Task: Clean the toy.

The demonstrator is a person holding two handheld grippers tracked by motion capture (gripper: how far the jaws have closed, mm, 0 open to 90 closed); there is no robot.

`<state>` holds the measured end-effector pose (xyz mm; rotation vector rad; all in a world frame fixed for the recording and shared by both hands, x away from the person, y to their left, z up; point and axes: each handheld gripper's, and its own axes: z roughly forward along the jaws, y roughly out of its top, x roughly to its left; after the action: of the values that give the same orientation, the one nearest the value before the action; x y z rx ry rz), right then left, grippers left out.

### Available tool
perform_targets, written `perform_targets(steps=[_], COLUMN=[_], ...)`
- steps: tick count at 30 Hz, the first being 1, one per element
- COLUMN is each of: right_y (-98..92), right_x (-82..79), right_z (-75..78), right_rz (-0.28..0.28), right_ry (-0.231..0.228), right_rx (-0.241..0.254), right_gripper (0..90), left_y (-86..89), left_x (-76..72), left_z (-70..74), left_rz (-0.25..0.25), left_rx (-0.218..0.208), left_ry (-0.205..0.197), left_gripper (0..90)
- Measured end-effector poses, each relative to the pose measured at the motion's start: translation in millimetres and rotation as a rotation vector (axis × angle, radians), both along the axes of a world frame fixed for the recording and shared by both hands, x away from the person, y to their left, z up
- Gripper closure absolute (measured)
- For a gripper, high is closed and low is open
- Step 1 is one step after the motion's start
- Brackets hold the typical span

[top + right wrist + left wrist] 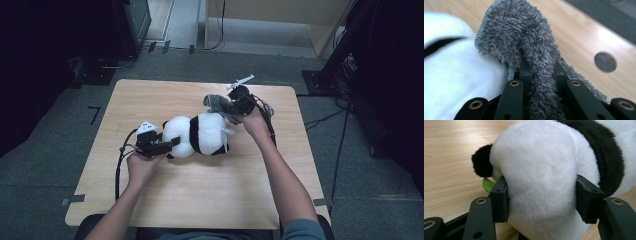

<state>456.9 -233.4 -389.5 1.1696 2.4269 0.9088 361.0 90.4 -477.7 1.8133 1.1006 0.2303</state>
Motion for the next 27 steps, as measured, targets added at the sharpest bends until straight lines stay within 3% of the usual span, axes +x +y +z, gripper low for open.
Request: perform_targets(steps=[5,11,20,23,27], right_y=[14.1,56.4,132.6,148.4,155.3], right_x=[-7.2,-12.9,-1.9,-0.9,-0.7], right_z=[26.3,40.3,18.5,6.6,-9.7], right_rz=[0.035,0.113,0.216,0.231,0.239], right_ry=[-0.056,-0.081,-0.045,-0.022,0.007], right_rx=[0.037,0.044,0.028,0.025,-0.007], right_gripper=[77.3,77.2,77.2,77.2,77.2], left_y=[0.0,0.4,-0.2,-0.5,0.2], left_x=[-0.2,-0.8,-1.2,-1.5,-1.1], left_z=[0.0,-0.2,0.4,0.4,0.3], left_rz=[-0.001,-0.002,-0.002,0.002,0.002], left_rx=[0.001,0.004,0.005,0.004,0.002], left_ry=[-0.002,-0.007,-0.006,-0.007,0.004], left_gripper=[38.8,37.6,37.7,37.6,37.7])
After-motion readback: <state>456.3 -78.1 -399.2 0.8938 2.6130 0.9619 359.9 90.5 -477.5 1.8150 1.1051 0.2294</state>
